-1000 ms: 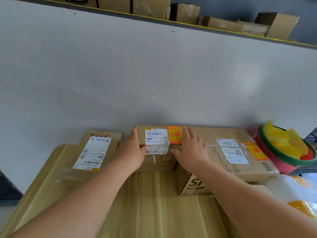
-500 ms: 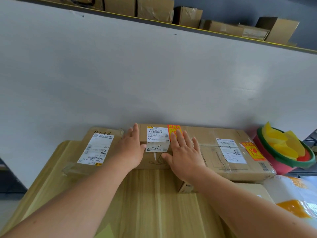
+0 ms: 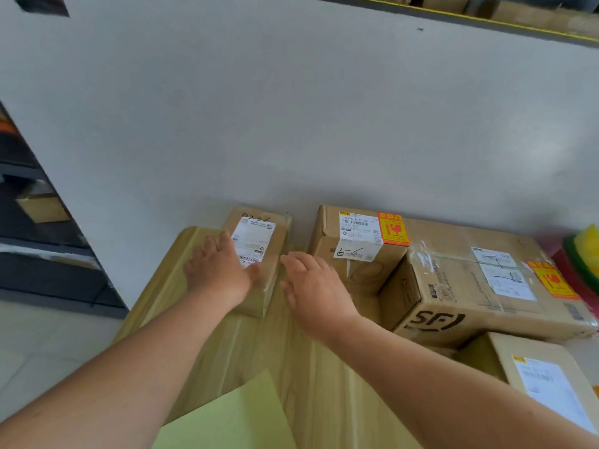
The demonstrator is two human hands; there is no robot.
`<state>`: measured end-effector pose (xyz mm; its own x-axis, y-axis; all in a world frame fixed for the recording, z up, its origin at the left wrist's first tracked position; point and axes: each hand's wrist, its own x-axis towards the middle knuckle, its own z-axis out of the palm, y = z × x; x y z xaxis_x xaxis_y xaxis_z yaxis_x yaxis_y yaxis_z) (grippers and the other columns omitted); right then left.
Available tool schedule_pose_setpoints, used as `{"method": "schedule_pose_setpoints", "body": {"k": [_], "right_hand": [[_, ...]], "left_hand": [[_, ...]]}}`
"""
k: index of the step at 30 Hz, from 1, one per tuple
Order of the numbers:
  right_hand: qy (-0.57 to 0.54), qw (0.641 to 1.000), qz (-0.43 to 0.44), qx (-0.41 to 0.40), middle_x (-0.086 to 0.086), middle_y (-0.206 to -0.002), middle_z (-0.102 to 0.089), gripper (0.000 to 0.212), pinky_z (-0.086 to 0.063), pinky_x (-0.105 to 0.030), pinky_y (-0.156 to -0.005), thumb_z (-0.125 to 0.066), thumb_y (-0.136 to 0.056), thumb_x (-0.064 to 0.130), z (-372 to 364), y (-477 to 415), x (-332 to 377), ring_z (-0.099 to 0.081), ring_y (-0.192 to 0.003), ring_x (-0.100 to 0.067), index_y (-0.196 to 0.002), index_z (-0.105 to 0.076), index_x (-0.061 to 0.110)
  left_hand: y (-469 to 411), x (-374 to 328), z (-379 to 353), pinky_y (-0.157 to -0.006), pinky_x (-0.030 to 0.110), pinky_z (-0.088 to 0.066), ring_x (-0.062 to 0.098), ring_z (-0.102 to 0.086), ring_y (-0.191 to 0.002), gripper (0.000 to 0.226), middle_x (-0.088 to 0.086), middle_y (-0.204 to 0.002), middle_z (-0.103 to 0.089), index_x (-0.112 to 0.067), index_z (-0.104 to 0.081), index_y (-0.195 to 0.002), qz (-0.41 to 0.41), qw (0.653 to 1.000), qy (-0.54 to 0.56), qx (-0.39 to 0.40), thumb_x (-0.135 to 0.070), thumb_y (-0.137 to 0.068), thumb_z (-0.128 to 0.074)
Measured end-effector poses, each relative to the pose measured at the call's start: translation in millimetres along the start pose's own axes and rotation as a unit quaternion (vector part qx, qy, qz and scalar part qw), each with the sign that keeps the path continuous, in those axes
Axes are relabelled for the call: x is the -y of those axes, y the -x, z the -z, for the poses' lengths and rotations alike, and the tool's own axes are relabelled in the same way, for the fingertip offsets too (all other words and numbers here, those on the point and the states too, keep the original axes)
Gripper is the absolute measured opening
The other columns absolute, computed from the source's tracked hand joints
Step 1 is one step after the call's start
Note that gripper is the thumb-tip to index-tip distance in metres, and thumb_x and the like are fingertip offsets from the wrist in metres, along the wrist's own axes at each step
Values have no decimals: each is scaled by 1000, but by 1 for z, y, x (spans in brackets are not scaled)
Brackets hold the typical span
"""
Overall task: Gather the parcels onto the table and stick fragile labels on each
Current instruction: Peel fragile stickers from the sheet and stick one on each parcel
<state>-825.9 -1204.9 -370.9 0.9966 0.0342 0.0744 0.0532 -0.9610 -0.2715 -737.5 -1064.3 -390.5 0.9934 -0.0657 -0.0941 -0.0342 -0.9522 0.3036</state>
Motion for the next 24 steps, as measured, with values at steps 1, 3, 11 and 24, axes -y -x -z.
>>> {"method": "schedule_pose_setpoints", "body": {"k": [1, 3, 11, 24], "right_hand": [[-28, 999, -25, 25, -6, -140, -47, 41, -35, -36, -102, -43, -100, 28, -6, -2, 4, -45, -125, -28, -137, -44, 12], [-93, 989, -98, 62, -9, -135, -51, 42, -42, -36, -94, -40, -101, 35, -13, -9, 10, -51, -119, -29, -136, -43, 12], [-308, 906, -249, 151, 0, -127, -58, 42, -45, -29, -84, -45, -99, 40, -38, -33, 22, -55, -108, -20, -135, -46, 19], [-286, 933, -190, 110, 0, -111, -64, 30, -49, -31, -78, -49, -98, 32, 22, 70, 38, -60, -96, -20, -124, -53, 18]], "left_hand": [[-1, 6, -2, -108, 45, -29, 32, -24, -140, 89, 13, -155, -22, -13, -10, -151, 23, 1000, 19, 6, -61, -87, -50], [-6, 17, -6, -106, 46, -34, 33, -32, -137, 86, 13, -153, -27, -11, -9, -151, 65, 996, 64, 20, -55, -90, -50], [-6, 40, -11, -84, 38, -49, 31, -57, -103, 40, 8, -120, -58, -8, -49, -126, 120, 968, 217, 44, -34, -96, -48], [132, 25, 44, -75, 30, -41, 20, -51, -89, 53, -3, -112, -54, -14, -39, -138, 99, 958, 270, -13, -36, -93, -56]]}}
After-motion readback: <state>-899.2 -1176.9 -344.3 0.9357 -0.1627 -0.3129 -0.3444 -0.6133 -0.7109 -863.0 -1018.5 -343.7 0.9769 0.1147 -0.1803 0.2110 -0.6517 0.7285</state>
